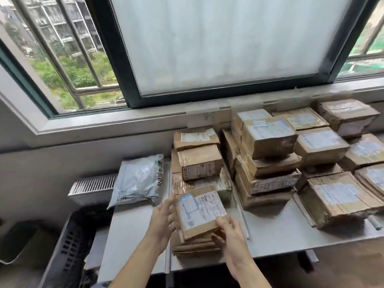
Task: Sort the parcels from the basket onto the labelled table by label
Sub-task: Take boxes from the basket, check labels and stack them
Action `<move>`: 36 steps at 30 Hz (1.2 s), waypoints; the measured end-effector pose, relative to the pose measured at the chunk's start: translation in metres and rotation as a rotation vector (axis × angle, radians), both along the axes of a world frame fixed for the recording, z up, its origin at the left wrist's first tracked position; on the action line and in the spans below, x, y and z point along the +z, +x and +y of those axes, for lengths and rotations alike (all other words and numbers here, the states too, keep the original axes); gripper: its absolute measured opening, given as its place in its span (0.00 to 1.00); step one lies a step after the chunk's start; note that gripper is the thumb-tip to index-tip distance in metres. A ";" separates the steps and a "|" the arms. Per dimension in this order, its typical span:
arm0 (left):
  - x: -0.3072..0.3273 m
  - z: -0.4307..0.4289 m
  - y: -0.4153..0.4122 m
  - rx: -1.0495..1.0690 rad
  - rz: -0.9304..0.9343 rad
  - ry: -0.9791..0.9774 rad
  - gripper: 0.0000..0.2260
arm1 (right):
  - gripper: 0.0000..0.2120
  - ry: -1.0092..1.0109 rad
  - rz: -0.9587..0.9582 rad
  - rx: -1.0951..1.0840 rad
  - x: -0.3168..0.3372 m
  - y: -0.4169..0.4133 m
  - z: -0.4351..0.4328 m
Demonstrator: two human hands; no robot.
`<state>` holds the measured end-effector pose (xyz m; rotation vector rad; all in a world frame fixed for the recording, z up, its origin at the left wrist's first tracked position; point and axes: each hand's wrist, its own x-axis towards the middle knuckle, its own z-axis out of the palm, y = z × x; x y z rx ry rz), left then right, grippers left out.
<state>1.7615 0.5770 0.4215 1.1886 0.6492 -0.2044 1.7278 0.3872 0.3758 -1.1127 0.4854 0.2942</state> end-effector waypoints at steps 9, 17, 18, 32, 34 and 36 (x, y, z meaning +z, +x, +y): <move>-0.032 0.007 0.084 -0.189 -0.057 0.213 0.14 | 0.14 -0.208 0.073 -0.017 -0.001 0.083 0.016; -0.055 0.006 0.102 -0.231 -0.037 0.288 0.14 | 0.15 -0.400 0.190 0.068 -0.018 0.099 0.008; -0.057 0.008 0.102 -0.219 -0.020 0.271 0.15 | 0.14 -0.388 0.193 0.065 -0.016 0.101 0.008; -0.011 0.013 0.103 -0.029 -0.241 0.193 0.28 | 0.24 -0.503 -0.175 0.018 0.034 0.099 0.010; 0.007 0.014 0.116 0.000 -0.310 0.209 0.20 | 0.21 -0.521 -0.229 0.008 0.048 0.115 0.012; 0.024 0.016 0.134 0.016 -0.364 0.231 0.14 | 0.16 -0.528 -0.256 0.001 0.058 0.137 0.016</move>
